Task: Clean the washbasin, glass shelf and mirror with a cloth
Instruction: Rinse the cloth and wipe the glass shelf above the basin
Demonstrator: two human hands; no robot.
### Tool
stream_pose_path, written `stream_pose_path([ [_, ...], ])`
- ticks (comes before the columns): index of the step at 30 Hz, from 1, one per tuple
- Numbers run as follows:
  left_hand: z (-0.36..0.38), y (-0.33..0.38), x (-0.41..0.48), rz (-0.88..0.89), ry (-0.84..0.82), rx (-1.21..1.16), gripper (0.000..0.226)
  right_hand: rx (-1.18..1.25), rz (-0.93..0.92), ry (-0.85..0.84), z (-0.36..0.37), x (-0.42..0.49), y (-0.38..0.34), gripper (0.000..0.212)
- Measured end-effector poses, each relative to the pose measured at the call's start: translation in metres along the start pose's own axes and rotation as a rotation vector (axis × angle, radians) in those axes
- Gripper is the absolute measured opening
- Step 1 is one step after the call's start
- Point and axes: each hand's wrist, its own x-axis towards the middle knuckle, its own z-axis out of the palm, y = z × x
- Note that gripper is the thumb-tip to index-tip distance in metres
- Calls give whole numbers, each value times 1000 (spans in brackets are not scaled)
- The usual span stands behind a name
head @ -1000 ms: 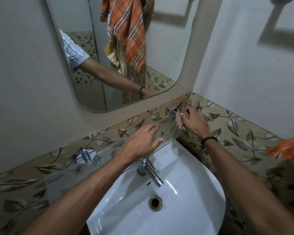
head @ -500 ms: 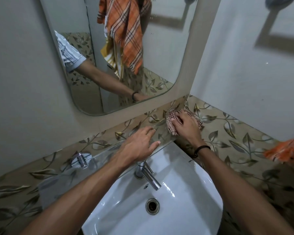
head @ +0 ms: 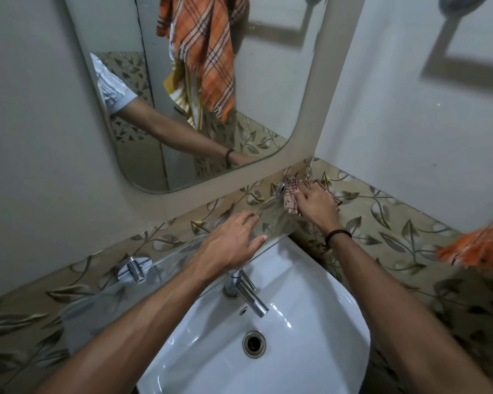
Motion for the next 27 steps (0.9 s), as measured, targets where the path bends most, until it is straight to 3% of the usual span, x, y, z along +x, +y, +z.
stream_pose_path([
  [5,2,-1,2,0,3,-10,66,2,-181,-44,2,-13,14,55],
  [9,2,-1,1,-7,-9,-18,66,-44,-104,-139,-16,20,31,53],
  [14,-1,0,0,1,7,5,66,-12,16,26,1,-1,-5,54],
  [17,-2,1,0,0,1,5,66,-4,-86,100,13,-19,-6,55],
  [19,-2,1,-1,6,-1,2,66,-6,-143,58,9,-10,11,54],
  [22,-2,1,-1,5,-7,5,66,-2,-56,-26,-4,11,30,50],
  [27,0,0,1,-1,-12,9,66,38,120,141,18,-12,-9,52],
])
